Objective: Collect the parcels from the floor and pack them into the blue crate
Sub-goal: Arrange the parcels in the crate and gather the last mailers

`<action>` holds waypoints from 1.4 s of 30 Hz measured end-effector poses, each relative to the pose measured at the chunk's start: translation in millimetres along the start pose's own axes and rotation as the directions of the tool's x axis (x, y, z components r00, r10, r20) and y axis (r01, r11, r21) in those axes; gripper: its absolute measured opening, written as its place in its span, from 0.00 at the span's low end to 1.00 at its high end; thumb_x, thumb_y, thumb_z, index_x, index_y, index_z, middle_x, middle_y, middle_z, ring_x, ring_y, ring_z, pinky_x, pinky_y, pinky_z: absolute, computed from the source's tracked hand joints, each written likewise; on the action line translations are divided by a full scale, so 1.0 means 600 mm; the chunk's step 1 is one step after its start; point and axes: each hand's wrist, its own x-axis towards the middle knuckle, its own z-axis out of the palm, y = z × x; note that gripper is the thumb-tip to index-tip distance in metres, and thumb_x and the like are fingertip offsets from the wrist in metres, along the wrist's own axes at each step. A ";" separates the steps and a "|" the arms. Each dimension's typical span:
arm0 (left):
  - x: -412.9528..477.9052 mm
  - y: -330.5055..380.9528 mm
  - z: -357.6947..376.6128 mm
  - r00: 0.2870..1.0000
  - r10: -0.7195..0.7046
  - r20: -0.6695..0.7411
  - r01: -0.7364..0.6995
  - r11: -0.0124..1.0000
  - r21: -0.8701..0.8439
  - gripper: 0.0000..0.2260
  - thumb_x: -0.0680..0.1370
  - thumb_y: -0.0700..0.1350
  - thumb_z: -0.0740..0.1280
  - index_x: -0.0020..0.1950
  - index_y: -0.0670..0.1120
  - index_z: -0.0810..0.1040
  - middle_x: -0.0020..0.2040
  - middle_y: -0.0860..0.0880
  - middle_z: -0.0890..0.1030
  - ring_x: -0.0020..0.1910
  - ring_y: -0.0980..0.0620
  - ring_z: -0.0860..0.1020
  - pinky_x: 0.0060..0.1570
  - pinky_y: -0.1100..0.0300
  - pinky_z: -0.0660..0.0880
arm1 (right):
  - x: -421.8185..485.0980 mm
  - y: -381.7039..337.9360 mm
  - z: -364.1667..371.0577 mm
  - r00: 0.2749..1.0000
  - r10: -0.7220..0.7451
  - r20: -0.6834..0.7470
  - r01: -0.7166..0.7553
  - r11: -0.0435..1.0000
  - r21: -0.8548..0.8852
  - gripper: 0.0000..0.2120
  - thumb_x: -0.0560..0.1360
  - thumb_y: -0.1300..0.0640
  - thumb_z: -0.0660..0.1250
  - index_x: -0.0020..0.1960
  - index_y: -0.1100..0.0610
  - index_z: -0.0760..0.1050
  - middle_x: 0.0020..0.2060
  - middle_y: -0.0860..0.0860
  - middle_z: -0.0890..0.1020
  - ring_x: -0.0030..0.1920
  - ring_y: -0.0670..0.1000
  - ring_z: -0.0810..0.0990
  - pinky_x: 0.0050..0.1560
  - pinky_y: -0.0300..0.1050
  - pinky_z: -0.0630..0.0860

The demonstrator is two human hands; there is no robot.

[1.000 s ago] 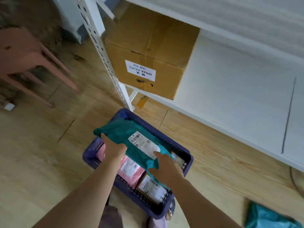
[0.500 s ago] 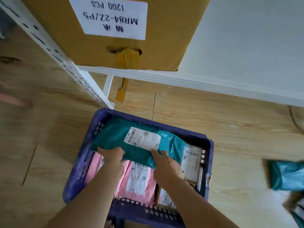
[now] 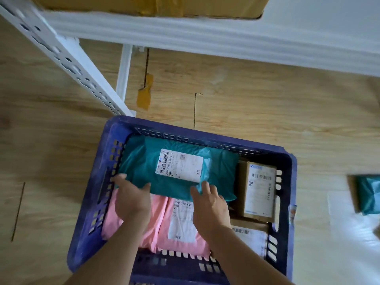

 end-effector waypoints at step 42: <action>-0.433 0.406 -0.326 0.292 0.745 0.599 -0.942 0.115 0.316 0.20 0.79 0.49 0.62 0.71 0.53 0.65 0.67 0.57 0.65 0.52 0.55 0.74 0.44 0.59 0.74 | -0.350 0.142 -0.491 0.895 0.214 -0.390 -0.013 0.889 0.458 0.20 0.76 0.60 0.58 0.67 0.49 0.70 0.65 0.47 0.73 0.65 0.50 0.68 0.54 0.44 0.72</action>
